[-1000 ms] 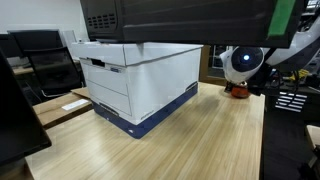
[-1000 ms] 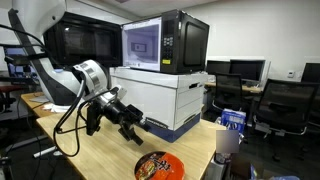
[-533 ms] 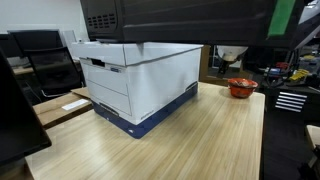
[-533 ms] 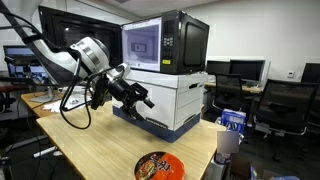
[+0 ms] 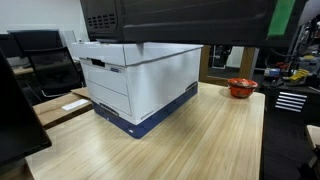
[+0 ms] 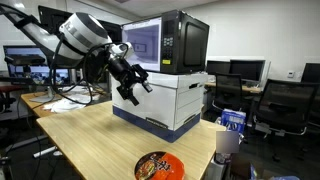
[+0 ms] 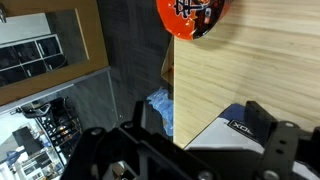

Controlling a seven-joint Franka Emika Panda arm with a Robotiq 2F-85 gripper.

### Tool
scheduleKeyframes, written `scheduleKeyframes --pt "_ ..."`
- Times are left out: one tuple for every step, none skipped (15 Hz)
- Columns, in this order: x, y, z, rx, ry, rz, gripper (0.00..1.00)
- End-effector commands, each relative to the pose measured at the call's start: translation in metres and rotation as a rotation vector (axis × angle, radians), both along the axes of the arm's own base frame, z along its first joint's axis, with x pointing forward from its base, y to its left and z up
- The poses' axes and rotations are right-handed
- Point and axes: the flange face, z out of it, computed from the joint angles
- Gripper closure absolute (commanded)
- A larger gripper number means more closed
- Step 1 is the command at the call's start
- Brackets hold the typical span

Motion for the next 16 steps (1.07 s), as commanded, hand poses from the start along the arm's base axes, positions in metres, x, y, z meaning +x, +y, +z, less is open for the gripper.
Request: scheduleKeyframes --pt "0.001 0.01 0.031 -0.004 0.016 -0.037 0.0" --pt "0.002 0.013 0.037 -0.015 0.018 -0.052 0.0" --pt "0.002 0.016 0.043 -0.018 0.016 -0.064 0.0" --pt "0.002 0.021 0.05 -0.029 0.007 -0.055 0.0" --pt "0.003 0.025 0.054 -0.02 0.015 -0.047 0.0" --pt "0.004 0.028 0.059 -0.02 0.003 -0.053 0.0" --pt "0.006 0.03 0.064 -0.016 -0.007 -0.06 0.0" --pt "0.008 0.031 0.069 0.016 -0.026 -0.075 0.0" --pt "0.01 0.032 0.075 0.06 -0.047 -0.083 0.0" --pt "0.013 0.032 0.08 0.108 -0.05 -0.09 0.0" --pt "0.014 0.032 0.086 0.14 -0.056 -0.097 0.0" --pt "0.016 0.03 0.091 0.182 -0.049 -0.095 0.0" --pt "0.018 0.03 0.096 0.215 -0.039 -0.095 0.0" --pt "0.019 0.029 0.1 0.24 -0.041 -0.09 0.0" --pt "0.021 0.028 0.106 0.269 -0.03 -0.083 0.0" --pt "0.023 0.027 0.109 0.272 -0.017 -0.103 0.0"
